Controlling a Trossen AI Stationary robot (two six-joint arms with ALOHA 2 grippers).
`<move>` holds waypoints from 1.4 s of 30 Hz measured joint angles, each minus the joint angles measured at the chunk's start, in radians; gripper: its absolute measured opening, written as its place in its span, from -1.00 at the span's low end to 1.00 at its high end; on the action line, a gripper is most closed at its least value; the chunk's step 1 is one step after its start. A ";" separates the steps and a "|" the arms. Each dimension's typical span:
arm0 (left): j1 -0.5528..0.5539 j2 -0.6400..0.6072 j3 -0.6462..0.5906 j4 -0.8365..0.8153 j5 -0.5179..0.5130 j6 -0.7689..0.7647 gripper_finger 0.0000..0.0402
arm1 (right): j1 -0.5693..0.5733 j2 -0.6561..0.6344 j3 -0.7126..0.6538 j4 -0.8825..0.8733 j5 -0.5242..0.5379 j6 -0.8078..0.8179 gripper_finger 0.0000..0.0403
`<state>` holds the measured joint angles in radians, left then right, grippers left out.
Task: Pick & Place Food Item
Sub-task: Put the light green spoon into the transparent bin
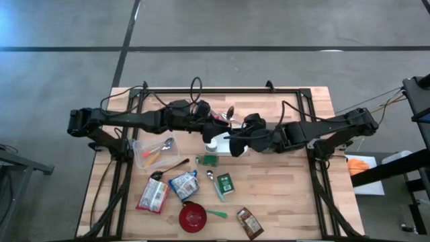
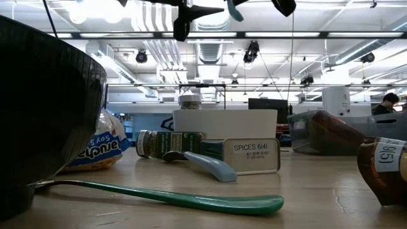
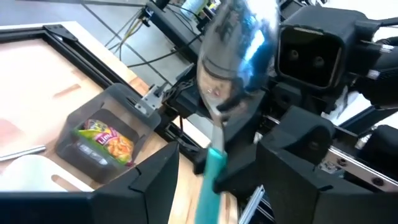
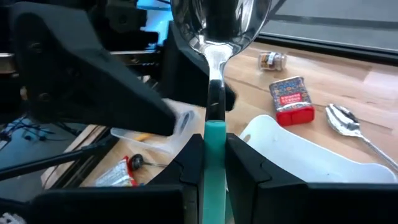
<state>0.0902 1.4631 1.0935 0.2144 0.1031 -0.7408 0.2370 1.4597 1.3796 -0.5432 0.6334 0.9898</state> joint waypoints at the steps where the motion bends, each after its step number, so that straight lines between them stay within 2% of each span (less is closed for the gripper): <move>1: 0.000 0.000 0.000 0.000 -0.004 0.008 0.08 | -0.001 0.000 0.000 0.005 -0.004 -0.002 -0.85; 8: 0.000 0.004 0.000 0.011 -0.009 0.030 0.06 | -0.001 0.000 0.000 0.025 -0.029 -0.029 -0.85; 11: 0.000 0.007 0.000 0.020 -0.010 0.032 -0.04 | -0.006 0.003 0.000 0.066 -0.053 -0.056 -0.85; 15: 0.000 0.013 0.001 0.032 -0.007 0.034 -0.32 | -0.010 0.009 -0.003 0.073 -0.058 -0.067 -0.85; 21: 0.000 0.013 0.001 0.032 0.012 0.034 -0.91 | -0.010 0.011 -0.003 0.069 -0.057 -0.083 -0.85; 25: 0.001 0.013 0.001 0.029 0.017 0.033 -0.96 | -0.010 0.011 -0.003 0.071 -0.056 -0.101 -0.77; 31: 0.000 0.011 0.000 0.015 0.038 0.027 -1.00 | -0.008 0.008 -0.002 0.083 -0.059 -0.112 -0.39; 35: 0.001 0.010 0.001 -0.012 0.040 0.010 -1.00 | -0.008 0.008 -0.002 0.079 -0.059 -0.121 -0.21; 42: 0.022 -0.063 0.000 -0.252 0.054 0.039 -1.00 | -0.009 0.003 -0.002 0.078 -0.089 -0.130 -0.05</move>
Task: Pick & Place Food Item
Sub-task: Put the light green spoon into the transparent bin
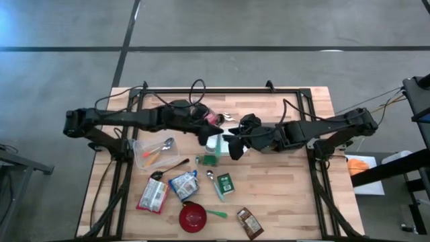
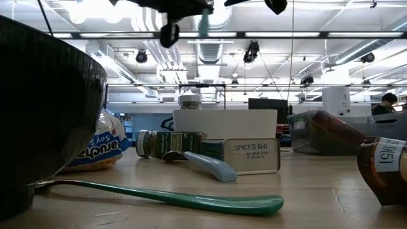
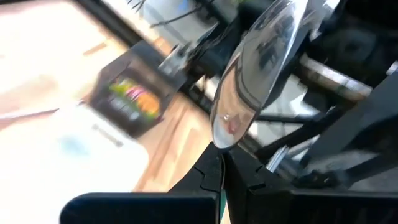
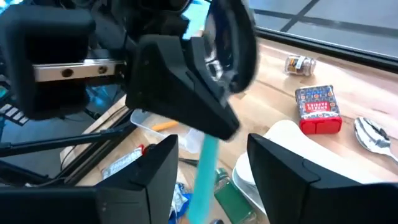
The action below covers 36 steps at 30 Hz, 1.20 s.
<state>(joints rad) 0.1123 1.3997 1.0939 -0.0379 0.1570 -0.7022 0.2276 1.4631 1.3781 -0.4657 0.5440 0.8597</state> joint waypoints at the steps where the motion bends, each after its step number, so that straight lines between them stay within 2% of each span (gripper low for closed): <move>1: 0.005 -0.018 0.001 -0.045 0.000 0.015 -1.00 | 0.000 -0.001 0.000 -0.003 -0.005 0.000 -0.04; 11: 0.070 -0.177 0.075 -0.581 -0.017 0.197 -1.00 | 0.001 -0.032 0.002 -0.095 -0.025 0.000 -0.03; 17: 0.070 -0.187 0.149 -0.939 -0.141 0.280 -1.00 | 0.001 -0.065 0.002 -0.180 -0.029 0.020 -0.03; 20: 0.071 -0.186 0.161 -1.073 -0.167 0.291 -1.00 | 0.001 -0.089 0.001 -0.218 -0.019 0.045 -0.03; 27: 0.071 -0.177 0.157 -1.260 -0.178 0.344 -1.00 | 0.000 -0.161 0.002 -0.253 0.018 0.019 -0.03; 32: 0.071 -0.172 0.112 -1.275 -0.194 0.384 -1.00 | 0.000 -0.188 0.001 -0.311 0.024 0.019 -0.03; 36: 0.070 -0.172 0.026 -1.265 -0.199 0.408 -1.00 | 0.000 -0.184 0.000 -0.387 0.003 0.028 -0.03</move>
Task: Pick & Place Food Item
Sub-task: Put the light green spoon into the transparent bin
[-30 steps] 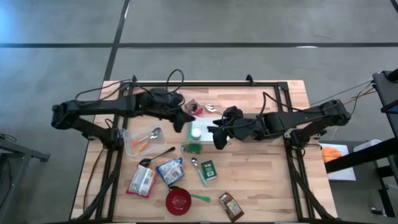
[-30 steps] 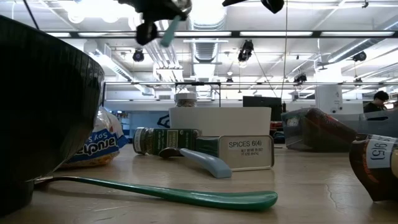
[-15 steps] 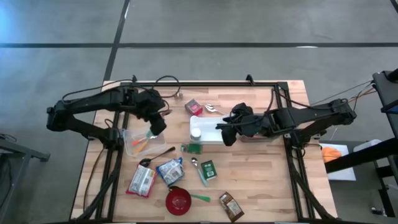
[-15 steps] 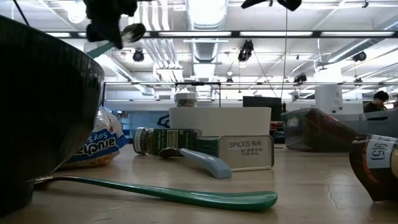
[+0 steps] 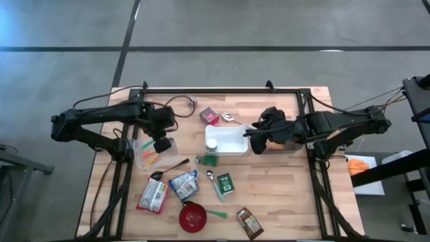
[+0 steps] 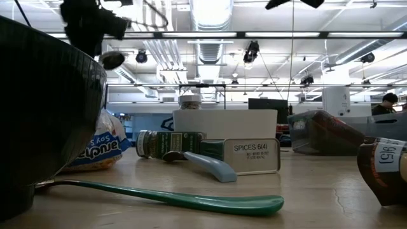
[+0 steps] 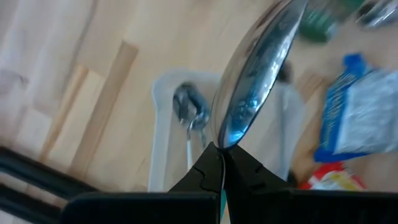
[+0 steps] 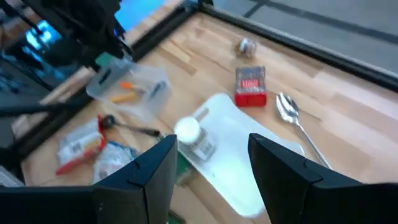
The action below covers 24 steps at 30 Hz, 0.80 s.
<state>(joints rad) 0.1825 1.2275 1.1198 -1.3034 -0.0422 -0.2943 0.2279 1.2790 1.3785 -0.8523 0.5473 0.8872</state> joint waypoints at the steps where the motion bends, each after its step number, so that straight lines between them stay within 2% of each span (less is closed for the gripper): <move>1: -0.001 0.000 -0.026 0.008 0.000 0.000 -1.00 | 0.000 0.004 0.000 -0.011 -0.005 0.000 -0.03; 8: -0.025 -0.001 -0.169 0.091 0.024 -0.027 -1.00 | 0.001 0.061 -0.001 -0.080 -0.066 0.040 -0.03; 14: -0.043 -0.001 -0.242 0.162 0.066 -0.054 -1.00 | 0.001 0.110 -0.002 -0.089 -0.132 0.046 -0.03; 20: -0.043 -0.002 -0.308 0.205 0.098 -0.090 -1.00 | 0.001 0.122 -0.002 -0.090 -0.139 0.047 -0.02; 24: -0.043 -0.002 -0.363 0.261 0.130 -0.167 -1.00 | 0.002 0.109 0.002 -0.086 -0.131 0.040 -0.02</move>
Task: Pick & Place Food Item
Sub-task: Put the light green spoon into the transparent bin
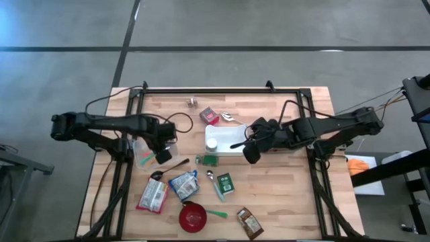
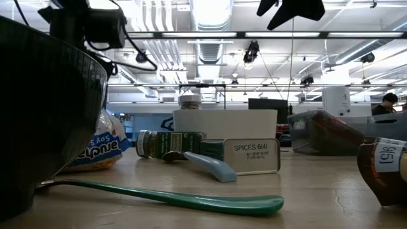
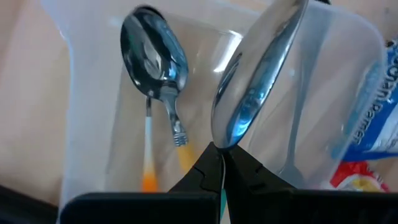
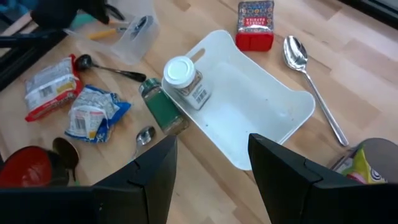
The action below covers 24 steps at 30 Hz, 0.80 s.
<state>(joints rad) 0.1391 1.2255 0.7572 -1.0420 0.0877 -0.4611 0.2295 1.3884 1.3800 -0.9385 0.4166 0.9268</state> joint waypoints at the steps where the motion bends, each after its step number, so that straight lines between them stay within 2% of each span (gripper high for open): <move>1: 0.001 0.000 -0.011 0.012 0.004 -0.024 -1.00 | 0.000 -0.005 0.000 0.000 0.001 0.000 -0.02; 13: 0.016 0.000 -0.125 0.119 0.010 -0.152 -1.00 | 0.000 -0.025 0.000 0.000 0.002 -0.011 -0.02; 24: 0.080 0.000 -0.202 0.152 0.049 -0.219 -1.00 | 0.010 -0.026 0.000 0.000 0.003 -0.027 -0.02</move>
<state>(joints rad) 0.2196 1.2255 0.5550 -0.8900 0.1365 -0.6805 0.2394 1.3628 1.3800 -0.9382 0.4194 0.9001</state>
